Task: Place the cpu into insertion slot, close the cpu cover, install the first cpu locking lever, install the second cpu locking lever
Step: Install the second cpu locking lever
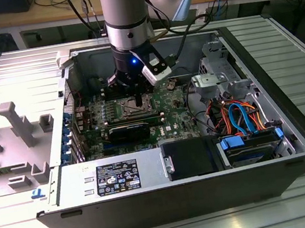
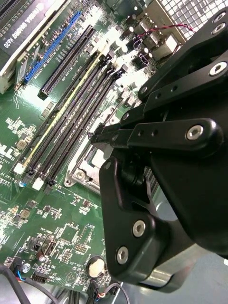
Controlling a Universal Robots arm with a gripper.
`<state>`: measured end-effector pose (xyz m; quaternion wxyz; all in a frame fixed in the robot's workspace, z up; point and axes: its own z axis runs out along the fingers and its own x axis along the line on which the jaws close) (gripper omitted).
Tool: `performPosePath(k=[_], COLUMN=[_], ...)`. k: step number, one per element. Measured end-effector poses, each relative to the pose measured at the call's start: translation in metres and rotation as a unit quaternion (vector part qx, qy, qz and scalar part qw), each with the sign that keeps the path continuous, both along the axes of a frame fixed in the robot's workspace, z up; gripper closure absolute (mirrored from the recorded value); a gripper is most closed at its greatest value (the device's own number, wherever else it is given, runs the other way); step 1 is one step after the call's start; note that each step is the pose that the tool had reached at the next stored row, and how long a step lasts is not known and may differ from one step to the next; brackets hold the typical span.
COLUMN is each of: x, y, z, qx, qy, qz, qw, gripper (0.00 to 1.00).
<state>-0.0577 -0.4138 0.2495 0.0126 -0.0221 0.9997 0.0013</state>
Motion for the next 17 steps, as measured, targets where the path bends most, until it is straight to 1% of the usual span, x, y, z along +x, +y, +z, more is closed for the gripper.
performPosePath(k=[5,6,8,9,10,11,12,13,15,16,17], x=[0.0000,-0.0001,0.0000,0.0000,0.0000,0.0000,0.0000,-0.0003,-0.0007,-0.0015,-0.0021], y=[0.0000,0.0000,0.0000,0.0000,-0.0005,-0.0012,-0.0021,-0.0038,-0.0040,-0.0040,-0.0042], z=[-0.0001,-0.0002,-0.0002,-0.0002,-0.0002,-0.0002,-0.0002,-0.0003,-0.0004,-0.0004,-0.0003], qx=[0.0001,0.0002,0.0007,0.0025,0.0033,0.0033,0.0033,0.0032,0.0026,0.0005,-0.0006], qy=[0.0001,0.0009,0.0039,0.0087,0.0126,0.0137,0.0139,0.0140,0.0141,0.0143,0.0153], qz=[0.000,0.000,0.001,0.002,0.003,0.004,0.005,0.010,0.023,0.030,0.032], qw=[1.0000,1.0000,1.0000,1.0000,0.9999,0.9999,0.9999,0.9999,0.9996,0.9994,0.9994], gripper=[0.89,0.89,0.89,0.89,0.89,0.89,0.89,0.89,0.89,0.89,0.89])
